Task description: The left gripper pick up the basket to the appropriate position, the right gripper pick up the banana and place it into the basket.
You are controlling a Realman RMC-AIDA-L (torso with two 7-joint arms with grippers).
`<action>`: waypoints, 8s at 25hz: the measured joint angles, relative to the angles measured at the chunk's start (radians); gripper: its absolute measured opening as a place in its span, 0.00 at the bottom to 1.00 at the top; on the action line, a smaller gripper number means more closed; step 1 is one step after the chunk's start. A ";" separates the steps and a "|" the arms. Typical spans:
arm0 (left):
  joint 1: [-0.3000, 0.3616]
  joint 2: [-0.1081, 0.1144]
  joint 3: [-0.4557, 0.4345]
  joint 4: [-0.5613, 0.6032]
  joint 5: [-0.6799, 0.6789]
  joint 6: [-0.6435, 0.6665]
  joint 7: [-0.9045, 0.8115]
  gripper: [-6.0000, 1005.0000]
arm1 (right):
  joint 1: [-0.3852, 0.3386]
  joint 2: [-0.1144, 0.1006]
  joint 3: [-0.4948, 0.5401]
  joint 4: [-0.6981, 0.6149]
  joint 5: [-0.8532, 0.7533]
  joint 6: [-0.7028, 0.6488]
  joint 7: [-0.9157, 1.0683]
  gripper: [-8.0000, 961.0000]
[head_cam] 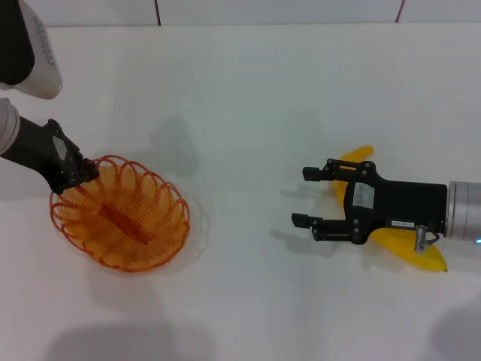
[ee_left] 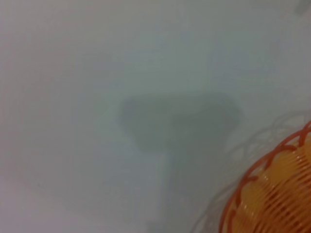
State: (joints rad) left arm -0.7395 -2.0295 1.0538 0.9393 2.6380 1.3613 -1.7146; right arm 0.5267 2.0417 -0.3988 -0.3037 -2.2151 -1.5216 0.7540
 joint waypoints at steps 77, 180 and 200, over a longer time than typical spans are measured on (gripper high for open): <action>-0.072 0.008 -0.045 -0.224 -0.219 -0.164 -0.553 0.22 | 0.019 0.002 0.003 0.002 0.005 -0.003 0.000 0.80; 0.488 0.002 -0.065 -0.228 -1.058 0.084 0.656 0.83 | -0.133 0.000 0.025 -0.243 -0.097 0.042 0.386 0.80; 0.479 0.003 -0.080 -0.245 -1.074 0.122 0.665 0.83 | -0.011 0.001 0.017 -0.233 0.082 -0.078 0.316 0.49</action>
State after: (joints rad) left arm -0.2602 -2.0263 0.9741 0.6944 1.5638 1.4834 -1.0501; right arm 0.5153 2.0428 -0.3822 -0.5368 -2.1326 -1.5996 1.0695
